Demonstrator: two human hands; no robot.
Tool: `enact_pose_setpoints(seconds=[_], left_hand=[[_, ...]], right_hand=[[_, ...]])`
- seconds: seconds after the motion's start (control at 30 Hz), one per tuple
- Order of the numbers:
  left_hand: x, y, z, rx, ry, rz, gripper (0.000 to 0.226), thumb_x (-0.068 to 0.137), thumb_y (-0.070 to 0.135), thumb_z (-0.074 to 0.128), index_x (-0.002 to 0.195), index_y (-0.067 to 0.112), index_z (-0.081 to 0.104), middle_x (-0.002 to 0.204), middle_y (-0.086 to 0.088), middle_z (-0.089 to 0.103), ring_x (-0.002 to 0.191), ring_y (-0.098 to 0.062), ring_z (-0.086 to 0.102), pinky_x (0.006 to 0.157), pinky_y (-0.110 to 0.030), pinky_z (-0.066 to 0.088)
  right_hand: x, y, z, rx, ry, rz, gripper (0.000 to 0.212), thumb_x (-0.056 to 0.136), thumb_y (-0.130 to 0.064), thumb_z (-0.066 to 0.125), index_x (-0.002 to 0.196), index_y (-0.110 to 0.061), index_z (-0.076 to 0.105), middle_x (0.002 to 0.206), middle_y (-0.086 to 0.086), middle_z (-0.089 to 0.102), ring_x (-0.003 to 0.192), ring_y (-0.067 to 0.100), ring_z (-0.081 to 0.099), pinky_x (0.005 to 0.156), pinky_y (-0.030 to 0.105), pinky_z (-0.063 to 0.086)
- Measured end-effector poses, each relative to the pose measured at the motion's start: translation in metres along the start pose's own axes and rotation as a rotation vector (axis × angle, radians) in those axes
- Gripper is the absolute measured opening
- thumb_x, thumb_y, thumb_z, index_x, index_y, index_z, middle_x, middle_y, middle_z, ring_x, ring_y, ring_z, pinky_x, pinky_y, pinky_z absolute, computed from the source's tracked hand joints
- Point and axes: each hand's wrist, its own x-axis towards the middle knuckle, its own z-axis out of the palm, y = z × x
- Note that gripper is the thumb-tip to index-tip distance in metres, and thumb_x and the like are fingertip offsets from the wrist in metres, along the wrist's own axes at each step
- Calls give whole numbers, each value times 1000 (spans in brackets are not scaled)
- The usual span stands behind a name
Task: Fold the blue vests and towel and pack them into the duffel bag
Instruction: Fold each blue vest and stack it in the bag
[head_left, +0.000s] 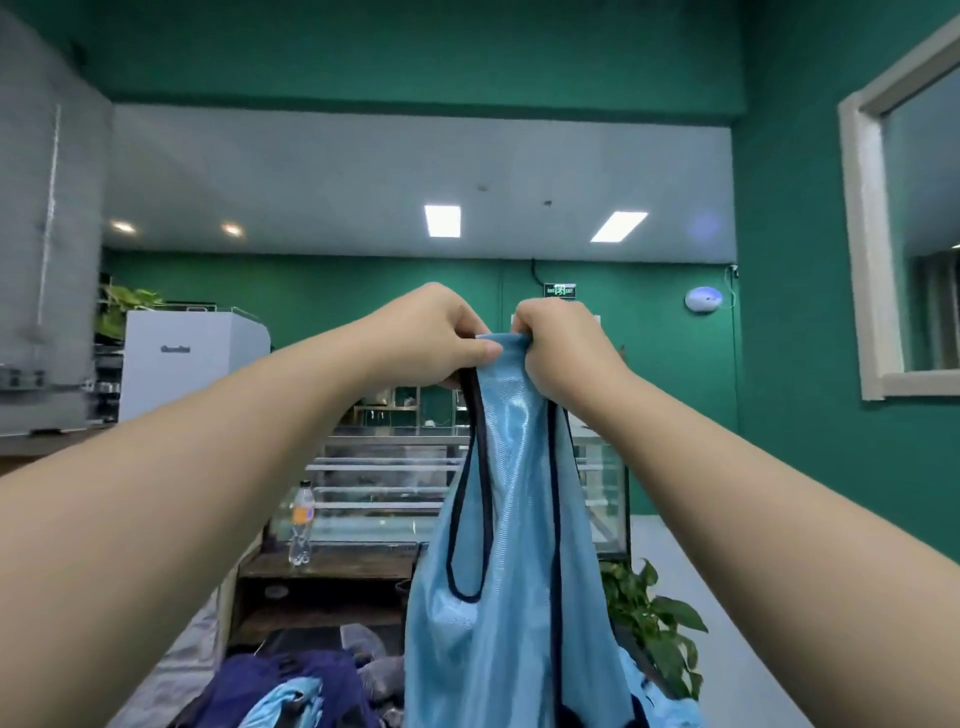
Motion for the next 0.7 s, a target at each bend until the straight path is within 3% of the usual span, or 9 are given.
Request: enact_pose_setpoints(seconds=[0.13,0.3,0.43,0.53,0.6,0.7], left_hand=[[-1,-11,1,166,-16,14,20,90,27,64,70,23,66,61,2,56,54,-12,42,54,-25,34],[-1,-36,15,171,-28,-11,16,89,32,65,75,24,65,79,-6,66,62,-15,47,59,-28,36],[-2,-49,23,157,36,-65,25,87,41,64,75,19,68,60,1,53,50,-11,39,47,-24,29],[-4,-51,33,-199,140,-177,26,88,39,62,78,16,70,54,1,43,43,-12,31,41,-20,26],[-3,-47,42,-468,154,-259,24,93,36,57,84,17,68,63,-5,46,43,-13,33,42,-19,27],[-4,-43,56,-524,105,-297,28,97,32,51,96,7,62,62,-8,44,39,-14,33,38,-18,25]], right_hand=[[-2,-2,1,46,-87,66,24,81,5,37,73,-15,47,77,3,48,82,25,44,54,30,29],[-7,5,13,358,-251,194,23,92,-16,40,70,-13,40,63,1,35,59,18,32,53,28,22],[-9,13,22,461,-318,174,26,95,-35,54,79,-14,58,76,5,53,70,17,45,63,28,35],[-10,19,26,570,-276,223,27,94,-37,58,76,-16,63,84,5,66,71,16,55,65,27,43],[-10,21,30,648,-248,250,27,92,-38,60,78,-16,66,93,13,71,73,19,58,72,32,48],[-10,23,37,691,-191,255,33,92,-39,61,76,-11,63,82,19,64,70,21,53,71,37,48]])
